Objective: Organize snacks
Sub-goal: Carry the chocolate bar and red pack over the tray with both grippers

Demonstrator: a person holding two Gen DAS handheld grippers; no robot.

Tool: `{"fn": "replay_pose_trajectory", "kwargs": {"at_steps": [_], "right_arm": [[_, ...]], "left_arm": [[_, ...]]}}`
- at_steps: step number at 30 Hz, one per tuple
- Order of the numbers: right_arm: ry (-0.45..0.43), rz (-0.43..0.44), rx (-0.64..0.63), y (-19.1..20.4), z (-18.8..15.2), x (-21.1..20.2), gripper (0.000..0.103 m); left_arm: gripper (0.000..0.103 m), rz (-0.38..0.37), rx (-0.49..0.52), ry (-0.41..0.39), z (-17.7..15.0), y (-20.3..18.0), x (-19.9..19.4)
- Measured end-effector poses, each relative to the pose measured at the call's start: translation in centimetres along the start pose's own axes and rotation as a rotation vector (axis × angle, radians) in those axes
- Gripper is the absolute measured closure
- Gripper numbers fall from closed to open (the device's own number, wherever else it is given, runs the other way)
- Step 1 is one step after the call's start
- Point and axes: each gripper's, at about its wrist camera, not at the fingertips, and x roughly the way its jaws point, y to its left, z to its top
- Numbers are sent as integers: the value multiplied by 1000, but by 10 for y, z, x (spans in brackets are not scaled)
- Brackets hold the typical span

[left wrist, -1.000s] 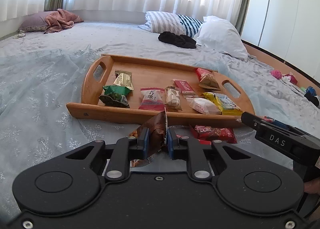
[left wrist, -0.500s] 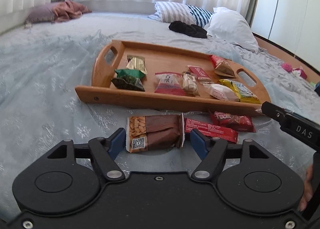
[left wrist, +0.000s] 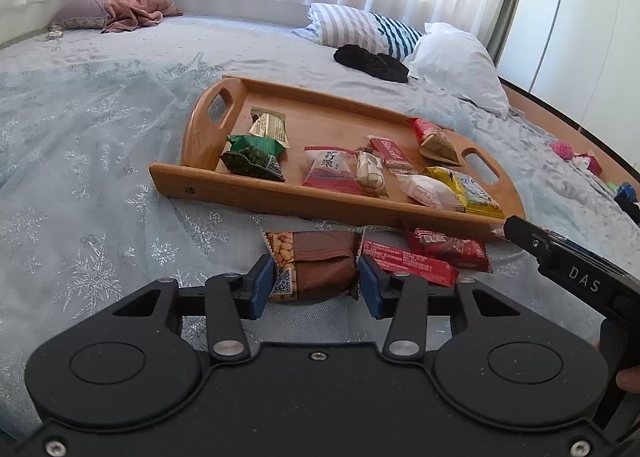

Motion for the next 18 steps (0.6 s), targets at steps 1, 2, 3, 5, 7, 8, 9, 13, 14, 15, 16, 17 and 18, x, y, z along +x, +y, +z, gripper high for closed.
{"fn": "replay_pose_trajectory", "kwargs": {"at_steps": [1,2,3,5,7,8,9,13,14,15,16,17,18], "right_arm": [[-1,1,0,0,1,0,35],[-3,3,-1,0,1,0,35],[-4,4,-2,1,2,0,35],[-5,8,-4,1,3,0,35],[-6,15,-3,1,6,1,35],[-7,17,-2,1,7,2,35],[-9,20,-1,2,9,3,35],[-6,36,16,1,20,9,35],[-6,40,21,1,24,12,35],[-4,45,27,1,27,14,35],[-1,52,33,1,31,17,35],[3,61,42,1,35,20,35],[8,70,50,1,38,23,35]], "left_arm": [[60,4,9,-11,1,-2,-3],[60,9,18,-22,2,-4,-5],[60,13,28,-35,4,-6,-8],[60,22,48,-56,8,-9,-13],[60,28,65,-74,13,-12,-17],[60,29,72,-80,17,-13,-18],[60,30,79,-83,20,-14,-19],[60,32,92,-99,34,-14,-19],[60,31,92,-102,38,-14,-19],[60,28,90,-107,42,-13,-18],[60,25,85,-109,46,-13,-17],[60,20,81,-111,51,-12,-16],[60,17,76,-113,56,-11,-14]]}}
